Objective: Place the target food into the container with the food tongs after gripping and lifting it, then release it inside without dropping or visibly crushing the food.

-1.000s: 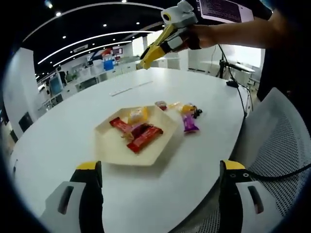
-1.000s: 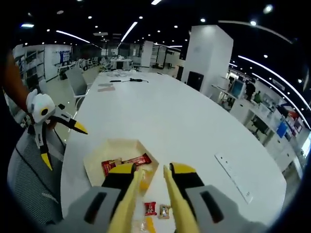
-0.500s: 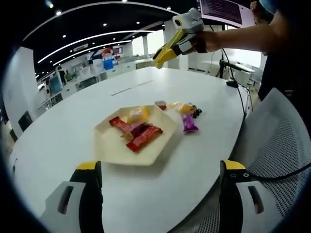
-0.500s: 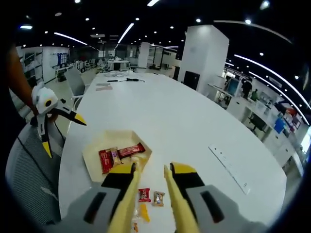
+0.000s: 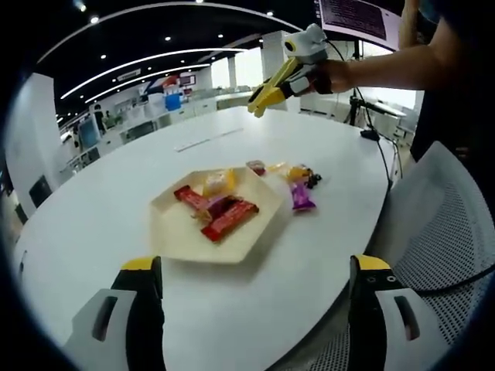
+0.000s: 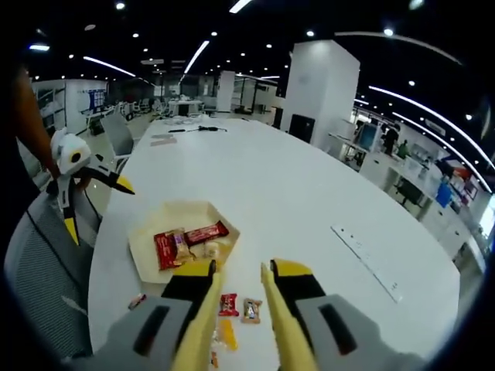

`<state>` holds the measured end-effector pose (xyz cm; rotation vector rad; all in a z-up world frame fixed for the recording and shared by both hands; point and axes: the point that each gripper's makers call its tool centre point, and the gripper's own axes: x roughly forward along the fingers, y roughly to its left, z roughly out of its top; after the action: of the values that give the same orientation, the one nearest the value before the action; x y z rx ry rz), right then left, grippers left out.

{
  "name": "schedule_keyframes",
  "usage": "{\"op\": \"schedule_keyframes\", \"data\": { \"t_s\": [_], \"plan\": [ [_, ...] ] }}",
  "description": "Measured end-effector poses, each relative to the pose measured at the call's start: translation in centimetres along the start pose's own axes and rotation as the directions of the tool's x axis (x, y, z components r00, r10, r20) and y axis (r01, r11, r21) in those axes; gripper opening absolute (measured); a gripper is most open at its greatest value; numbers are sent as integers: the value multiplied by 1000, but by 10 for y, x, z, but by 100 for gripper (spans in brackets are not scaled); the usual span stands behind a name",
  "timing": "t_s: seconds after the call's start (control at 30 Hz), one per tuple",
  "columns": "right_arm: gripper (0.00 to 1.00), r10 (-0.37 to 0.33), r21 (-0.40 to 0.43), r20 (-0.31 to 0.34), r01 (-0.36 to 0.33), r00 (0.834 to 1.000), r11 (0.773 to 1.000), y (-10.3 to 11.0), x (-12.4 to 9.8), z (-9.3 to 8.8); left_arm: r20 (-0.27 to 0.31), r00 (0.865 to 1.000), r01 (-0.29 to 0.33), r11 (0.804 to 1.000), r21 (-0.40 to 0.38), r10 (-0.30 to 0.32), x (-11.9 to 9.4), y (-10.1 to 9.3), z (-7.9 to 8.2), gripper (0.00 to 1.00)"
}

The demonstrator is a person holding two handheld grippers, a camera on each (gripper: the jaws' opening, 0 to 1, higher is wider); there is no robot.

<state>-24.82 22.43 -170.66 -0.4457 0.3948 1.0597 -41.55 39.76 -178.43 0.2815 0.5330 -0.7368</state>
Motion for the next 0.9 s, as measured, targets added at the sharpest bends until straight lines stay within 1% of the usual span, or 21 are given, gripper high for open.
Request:
{"op": "schedule_keyframes", "data": {
  "t_s": [0.1, 0.37, 0.47, 0.57, 0.7, 0.83, 0.9],
  "plan": [
    [27, 9, 15, -9, -9, 1000, 1000, -1, 7, -13, -4, 1000, 3, 1000, 3, -3, 0, -1, 0, 97],
    [27, 35, 39, -22, -34, 999, 999, 5, 18, -37, -5, 1000, -2, 1000, -12, 2, 0, 1, 0, 97],
    [27, 75, 32, -57, -73, 996, 997, 14, 26, -48, -10, 1000, 4, 1000, -10, -4, 0, -1, -1, 96],
    [26, 95, 23, -84, -93, 992, 995, 20, 32, -57, -11, 1000, 6, 1000, -11, -6, 1, -1, -1, 96],
    [26, 99, 37, -110, -95, 989, 995, 20, 42, -69, -15, 1000, 4, 1000, -14, -4, 1, -1, -3, 96],
    [25, 94, 51, -109, -89, 990, 995, 20, 46, -71, -19, 1000, 5, 1000, -18, -5, 1, -1, -3, 96],
    [25, 85, 46, -123, -80, 989, 996, 18, 49, -76, -18, 1000, 4, 1000, -21, -5, 1, 0, -3, 96]
  ]
}}
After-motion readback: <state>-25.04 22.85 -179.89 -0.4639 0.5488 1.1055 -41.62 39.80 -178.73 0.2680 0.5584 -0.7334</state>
